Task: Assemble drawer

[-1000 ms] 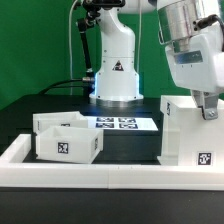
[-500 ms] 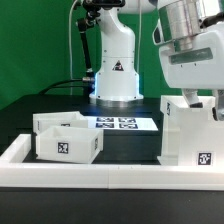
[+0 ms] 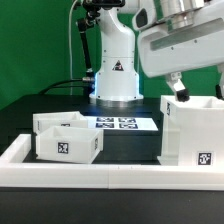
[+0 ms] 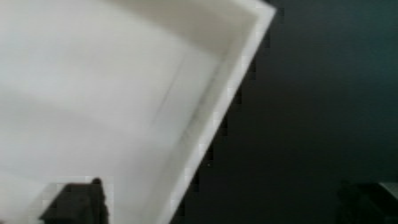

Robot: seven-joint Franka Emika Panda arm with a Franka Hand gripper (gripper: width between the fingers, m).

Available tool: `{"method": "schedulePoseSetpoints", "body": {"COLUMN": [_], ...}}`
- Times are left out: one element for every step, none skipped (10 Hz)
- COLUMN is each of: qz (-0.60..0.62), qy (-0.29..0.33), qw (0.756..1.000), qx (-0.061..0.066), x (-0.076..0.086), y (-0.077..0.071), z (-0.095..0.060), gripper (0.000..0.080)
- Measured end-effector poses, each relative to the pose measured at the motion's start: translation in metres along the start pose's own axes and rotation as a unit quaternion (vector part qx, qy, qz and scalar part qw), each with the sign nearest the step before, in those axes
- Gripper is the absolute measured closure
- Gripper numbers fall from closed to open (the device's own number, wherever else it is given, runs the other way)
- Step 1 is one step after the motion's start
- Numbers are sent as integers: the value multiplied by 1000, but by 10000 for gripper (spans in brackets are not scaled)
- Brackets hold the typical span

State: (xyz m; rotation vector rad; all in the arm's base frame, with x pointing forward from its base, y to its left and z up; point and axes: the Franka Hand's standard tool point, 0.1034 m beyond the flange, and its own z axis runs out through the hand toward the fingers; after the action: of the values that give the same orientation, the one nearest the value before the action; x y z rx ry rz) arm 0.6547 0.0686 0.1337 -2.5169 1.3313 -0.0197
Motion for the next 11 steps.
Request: {"method": "schedulePoseSetpoints", "body": {"qz": [-2, -3, -57, -151, -229, -322, -353, -364, -406, -420, -421], "qy": [0, -1, 1, 4, 4, 3, 4, 2, 1, 1, 2], "qw": [1000, 1000, 998, 988, 974, 947, 936, 931, 914, 907, 907], "qx": [0, -1, -3, -5, -7, -9, -8, -9, -10, -10, -11], "x": [-2, -2, 0, 4, 8, 12, 16, 14, 15, 15, 17], "y": [-1, -1, 0, 3, 10, 16, 18, 18, 19, 19, 21], "z": [1, 1, 0, -2, -6, -10, -13, -10, -10, -10, -11], "gripper": [151, 151, 151, 151, 151, 151, 151, 151, 151, 151, 151]}}
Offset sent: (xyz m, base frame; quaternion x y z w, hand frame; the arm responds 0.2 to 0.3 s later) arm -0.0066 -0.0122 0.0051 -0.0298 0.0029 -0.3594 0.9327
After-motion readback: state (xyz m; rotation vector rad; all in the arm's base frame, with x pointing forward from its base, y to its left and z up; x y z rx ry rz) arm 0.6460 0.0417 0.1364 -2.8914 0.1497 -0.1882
